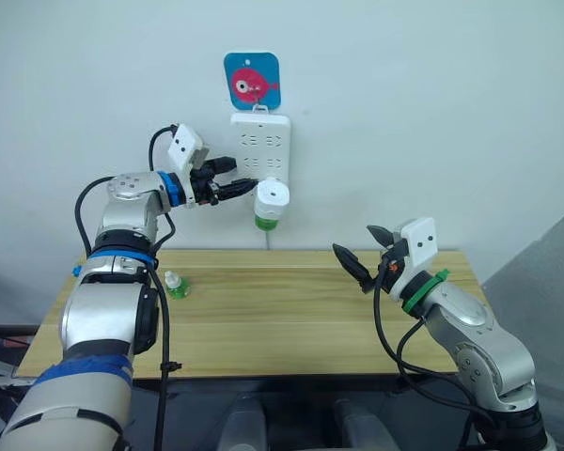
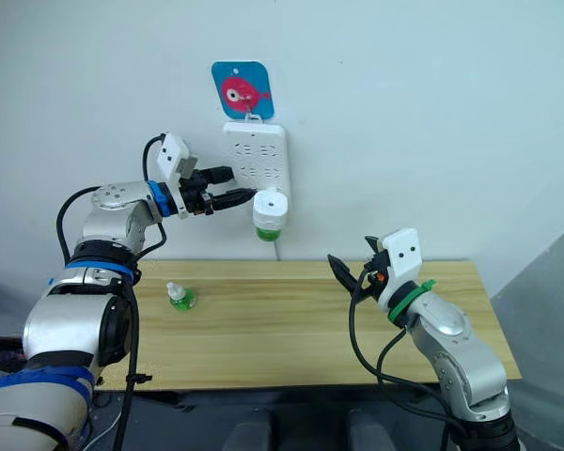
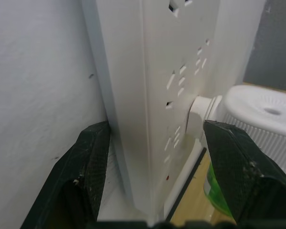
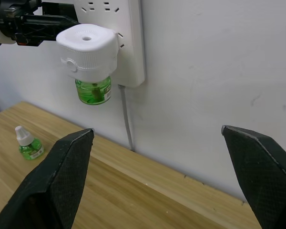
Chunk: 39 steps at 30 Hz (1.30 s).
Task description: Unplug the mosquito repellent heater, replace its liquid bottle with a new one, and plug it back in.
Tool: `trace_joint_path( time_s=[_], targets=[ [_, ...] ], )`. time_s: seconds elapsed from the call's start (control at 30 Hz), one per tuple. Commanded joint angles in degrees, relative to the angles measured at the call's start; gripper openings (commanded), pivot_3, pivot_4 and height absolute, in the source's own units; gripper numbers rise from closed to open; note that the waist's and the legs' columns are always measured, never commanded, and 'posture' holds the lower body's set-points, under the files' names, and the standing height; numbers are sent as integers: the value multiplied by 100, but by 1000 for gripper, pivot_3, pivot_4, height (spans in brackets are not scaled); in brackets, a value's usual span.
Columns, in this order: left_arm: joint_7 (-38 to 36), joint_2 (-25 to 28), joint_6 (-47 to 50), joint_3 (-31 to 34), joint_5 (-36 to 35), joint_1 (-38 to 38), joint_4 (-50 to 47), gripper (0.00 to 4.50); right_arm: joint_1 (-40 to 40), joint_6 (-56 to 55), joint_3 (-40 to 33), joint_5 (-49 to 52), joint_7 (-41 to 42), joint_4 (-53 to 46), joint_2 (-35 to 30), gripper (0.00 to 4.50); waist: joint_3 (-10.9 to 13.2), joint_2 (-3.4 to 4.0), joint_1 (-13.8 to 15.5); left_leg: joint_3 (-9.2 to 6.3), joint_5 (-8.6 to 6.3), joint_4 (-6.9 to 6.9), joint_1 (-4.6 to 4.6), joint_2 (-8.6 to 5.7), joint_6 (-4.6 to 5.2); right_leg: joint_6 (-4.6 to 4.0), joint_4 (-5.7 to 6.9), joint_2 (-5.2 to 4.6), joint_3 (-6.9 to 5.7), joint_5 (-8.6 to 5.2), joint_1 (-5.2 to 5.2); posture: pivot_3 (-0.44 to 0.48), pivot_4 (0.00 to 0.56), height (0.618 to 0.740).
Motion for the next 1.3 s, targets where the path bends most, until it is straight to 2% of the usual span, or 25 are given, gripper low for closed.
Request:
trace_joint_path(
  time_s=[0.03, 0.17, 0.4, 0.5, 0.63, 0.67, 1.0, 1.3],
  targets=[
    [-138, -44, -132, 6, 85, -251, 89, 3275, -43, 6, -98, 15, -51, -305, -5, 4500, 35, 3, -10, -2, 0, 0, 0, 0, 0, 0, 1, 0, -2, 0, 0, 161, 155, 740],
    [-916, -195, 157, -84, 69, -265, 18, 3275, -51, 106, -66, 29, -74, -327, -9, 4500, 60, 7, -13, -6, 0, 0, -4, -2, 0, 0, 1, 0, -4, 0, 1, 155, 164, 740],
    [-828, -486, 245, 63, 12, -300, -8, 3275, -209, 198, 2, 32, -244, -195, 222, 4500, 123, 8, -24, -12, 0, 1, -7, -2, 0, -1, 1, 0, -10, -1, 1, 151, 179, 740],
    [-835, -531, 296, 123, -23, -316, -20, 2755, -315, 338, -16, 89, -312, -268, 329, 4500, 159, 5, -29, -14, 0, 2, -8, -2, 0, -1, 1, 0, -11, -1, 1, 150, 182, 740],
    [-859, -494, 270, 129, 16, -297, -26, 1532, -465, 658, -14, 161, -384, -420, 336, 4500, 204, 6, -36, -16, 0, 3, -15, -3, 0, 0, 0, 0, -13, -1, 0, 147, 185, 740],
    [-845, -485, 298, 158, 6, -297, -21, 1372, -537, 789, -6, 186, -440, -492, 355, 4500, 208, 9, -42, -18, 0, 3, -17, -2, 0, 0, -1, 0, -15, -1, -2, 147, 185, 740],
    [-705, -533, 344, 228, 32, -347, 2, 1367, -2032, 2183, 352, -206, -1389, -516, 846, 4500, 221, 17, -52, -35, 0, 3, -35, -1, 0, 2, 0, -1, -34, -6, -12, 144, 188, 740],
    [-597, -537, 243, 224, 73, -318, -11, 1367, -2816, 2236, 315, -374, -1611, 287, 1616, 4500, 221, 17, -53, -40, 0, 7, -38, -1, 0, 2, 1, -2, -40, -6, -11, 153, 186, 740]
  ],
)
